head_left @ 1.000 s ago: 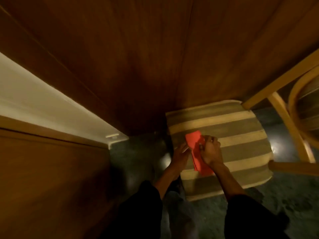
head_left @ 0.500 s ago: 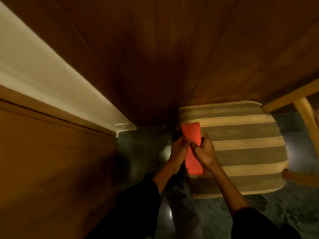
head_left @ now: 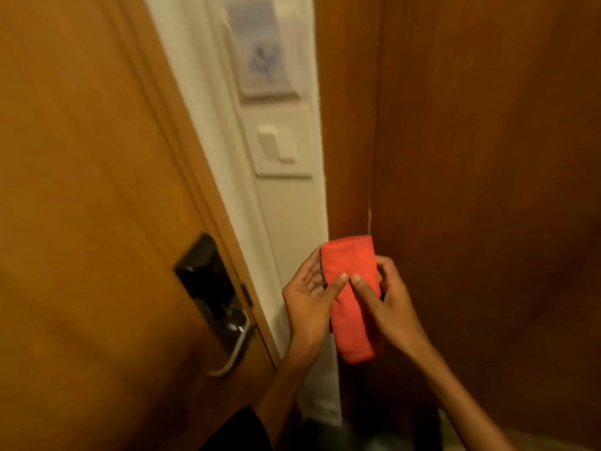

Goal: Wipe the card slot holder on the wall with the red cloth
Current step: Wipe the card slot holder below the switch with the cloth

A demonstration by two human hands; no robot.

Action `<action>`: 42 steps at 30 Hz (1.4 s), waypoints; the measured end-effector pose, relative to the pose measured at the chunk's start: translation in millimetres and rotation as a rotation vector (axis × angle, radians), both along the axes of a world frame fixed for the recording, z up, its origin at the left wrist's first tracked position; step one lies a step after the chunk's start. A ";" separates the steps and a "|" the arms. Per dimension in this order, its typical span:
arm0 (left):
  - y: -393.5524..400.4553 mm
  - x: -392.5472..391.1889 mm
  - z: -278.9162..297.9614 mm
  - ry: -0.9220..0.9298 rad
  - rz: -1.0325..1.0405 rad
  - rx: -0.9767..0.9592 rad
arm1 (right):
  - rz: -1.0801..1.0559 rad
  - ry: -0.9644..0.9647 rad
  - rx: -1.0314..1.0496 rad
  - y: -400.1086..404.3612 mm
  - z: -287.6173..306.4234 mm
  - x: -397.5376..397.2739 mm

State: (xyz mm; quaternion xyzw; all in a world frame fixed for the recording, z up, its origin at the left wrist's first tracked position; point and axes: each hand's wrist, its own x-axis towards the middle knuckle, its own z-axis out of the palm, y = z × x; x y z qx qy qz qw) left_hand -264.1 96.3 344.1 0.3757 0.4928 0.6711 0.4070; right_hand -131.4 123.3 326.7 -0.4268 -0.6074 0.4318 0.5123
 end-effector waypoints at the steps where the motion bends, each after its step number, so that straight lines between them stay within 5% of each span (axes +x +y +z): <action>1: 0.3 -9.7 28.6 0.014 0.013 0.071 | 0.006 0.009 0.076 4.3 27.1 -10.0; 10: 22.3 -52.6 188.7 0.020 0.152 0.530 | -0.224 -0.055 0.677 34.2 191.9 -80.8; 18: 63.6 -69.1 217.9 0.040 0.291 0.553 | -0.536 -0.083 0.970 70.5 213.1 -128.7; 22: 76.1 -75.4 213.1 0.093 0.369 0.571 | -0.560 -0.295 1.155 89.7 200.6 -139.8; 33: 123.8 -134.7 265.9 0.977 0.579 0.841 | -0.794 -0.742 1.095 104.3 207.3 -162.1; 42: 169.1 -146.3 329.3 1.292 0.718 0.847 | -0.805 -0.947 1.164 113.6 194.6 -150.0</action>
